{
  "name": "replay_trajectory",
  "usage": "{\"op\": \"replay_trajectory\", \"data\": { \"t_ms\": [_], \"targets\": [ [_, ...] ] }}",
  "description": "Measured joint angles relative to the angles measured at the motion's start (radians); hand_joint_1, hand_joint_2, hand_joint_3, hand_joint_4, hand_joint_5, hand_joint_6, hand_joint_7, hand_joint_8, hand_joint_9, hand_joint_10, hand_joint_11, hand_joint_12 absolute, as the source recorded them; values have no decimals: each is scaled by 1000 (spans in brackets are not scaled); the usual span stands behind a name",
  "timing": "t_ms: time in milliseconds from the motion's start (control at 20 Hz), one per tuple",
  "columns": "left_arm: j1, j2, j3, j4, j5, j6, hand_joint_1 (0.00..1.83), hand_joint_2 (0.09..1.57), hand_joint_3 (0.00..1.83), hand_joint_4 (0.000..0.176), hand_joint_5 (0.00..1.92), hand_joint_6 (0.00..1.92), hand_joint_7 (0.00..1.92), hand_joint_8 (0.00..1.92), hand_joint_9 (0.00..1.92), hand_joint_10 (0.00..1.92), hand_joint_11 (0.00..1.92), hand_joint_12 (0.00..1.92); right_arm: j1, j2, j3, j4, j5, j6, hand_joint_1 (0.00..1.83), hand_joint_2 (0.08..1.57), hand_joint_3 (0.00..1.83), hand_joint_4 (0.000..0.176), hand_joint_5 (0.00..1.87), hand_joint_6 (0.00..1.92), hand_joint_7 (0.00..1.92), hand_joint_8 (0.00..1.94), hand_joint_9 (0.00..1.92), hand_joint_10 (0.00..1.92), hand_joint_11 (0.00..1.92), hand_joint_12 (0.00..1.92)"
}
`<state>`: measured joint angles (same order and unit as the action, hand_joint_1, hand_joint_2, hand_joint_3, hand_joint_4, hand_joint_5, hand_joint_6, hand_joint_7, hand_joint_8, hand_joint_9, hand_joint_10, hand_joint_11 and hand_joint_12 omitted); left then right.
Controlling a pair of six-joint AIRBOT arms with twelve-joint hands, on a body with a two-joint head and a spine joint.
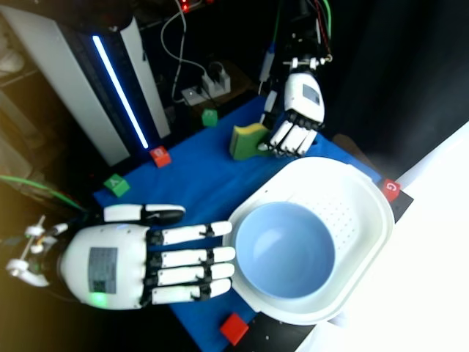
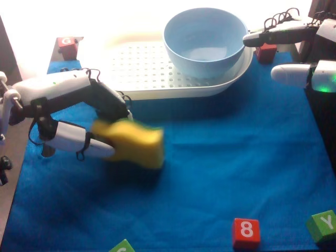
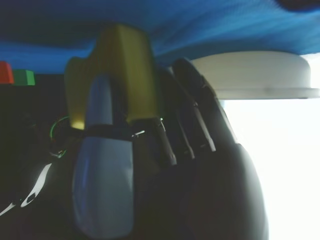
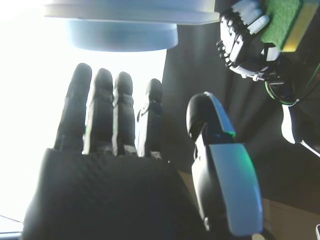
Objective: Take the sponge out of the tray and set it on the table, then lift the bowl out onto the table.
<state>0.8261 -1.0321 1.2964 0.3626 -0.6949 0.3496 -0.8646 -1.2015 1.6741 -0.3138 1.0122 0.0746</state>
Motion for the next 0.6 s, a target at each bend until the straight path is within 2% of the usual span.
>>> {"op": "replay_trajectory", "data": {
  "t_ms": [100, 150, 200, 250, 300, 350, 400, 450, 500, 550, 600],
  "targets": [
    [0, 0, 0, -1, 18, 2, 973, 1011, 0, 0, 985, 4, 874, 4, 929, 47, 568, 998, 0, 0, 0, 0, -1, 1, 620, 1349, 3, 67, 513, 3, 398, 3, 314, 1, 13, 587],
    [0, 0, -1, -6, 13, 2, 1009, 967, 0, 0, 958, 0, 889, 3, 937, 35, 529, 1063, 0, 0, 0, 0, 0, 3, 619, 1353, 0, 76, 505, 1, 395, 0, 316, 0, 28, 548],
    [0, 3, -6, -14, 7, 2, 1009, 967, 0, 0, 958, 0, 889, 3, 937, 35, 529, 1063, 0, 0, 0, 0, 0, 5, 619, 1353, 0, 76, 505, 1, 395, 0, 316, 0, 28, 548],
    [1, 21, -22, -19, -11, 2, 1035, 930, 1, 0, 866, 0, 828, 0, 877, 3, 432, 1092, 0, 1, -5, 3, 0, 5, 615, 1358, 2, 82, 500, 0, 384, 0, 313, 0, 59, 501],
    [2, 42, -37, -20, -37, 2, 971, 931, 2, 0, 869, 3, 815, 0, 862, 0, 439, 1094, 0, 2, -13, 4, -1, 5, 632, 1357, 0, 84, 505, 2, 382, 0, 312, 0, 64, 498],
    [2, 64, -53, -27, -58, 5, 943, 942, 6, 0, 866, 1, 796, 0, 842, 0, 423, 1093, 0, 2, -18, 1, 2, 6, 639, 1356, 0, 97, 510, 3, 371, 0, 299, 0, 56, 492],
    [4, 85, -68, -44, -85, 16, 943, 942, 6, 0, 866, 1, 796, 0, 842, 0, 423, 1093, 0, 2, -19, -6, 4, 7, 639, 1356, 0, 97, 510, 3, 371, 0, 299, 0, 56, 492],
    [14, 121, -92, -74, -131, 31, 825, 969, 2, 0, 853, 0, 798, 0, 844, 1, 535, 968, 0, 2, -20, -6, 5, 7, 668, 1355, 0, 106, 514, 3, 378, 3, 285, 0, 42, 479],
    [21, 155, -111, -90, -166, 48, 779, 966, 0, 0, 819, 0, 786, 3, 824, 2, 370, 1219, 0, 2, -21, -5, 6, 7, 672, 1356, 0, 112, 517, 4, 381, 4, 284, 0, 39, 477],
    [30, 177, -122, -106, -191, 58, 779, 966, 0, 0, 819, 0, 786, 3, 824, 2, 370, 1219, 0, 3, -21, -2, 7, 7, 672, 1356, 0, 112, 517, 4, 381, 4, 284, 0, 39, 477],
    [48, 210, -141, -154, -231, 98, 836, 890, 0, 0, 834, 1, 803, 4, 838, 9, 320, 1312, 0, 3, -21, -2, 7, 7, 682, 1354, 0, 114, 516, 2, 379, 2, 280, 0, 33, 474]
  ]
}}
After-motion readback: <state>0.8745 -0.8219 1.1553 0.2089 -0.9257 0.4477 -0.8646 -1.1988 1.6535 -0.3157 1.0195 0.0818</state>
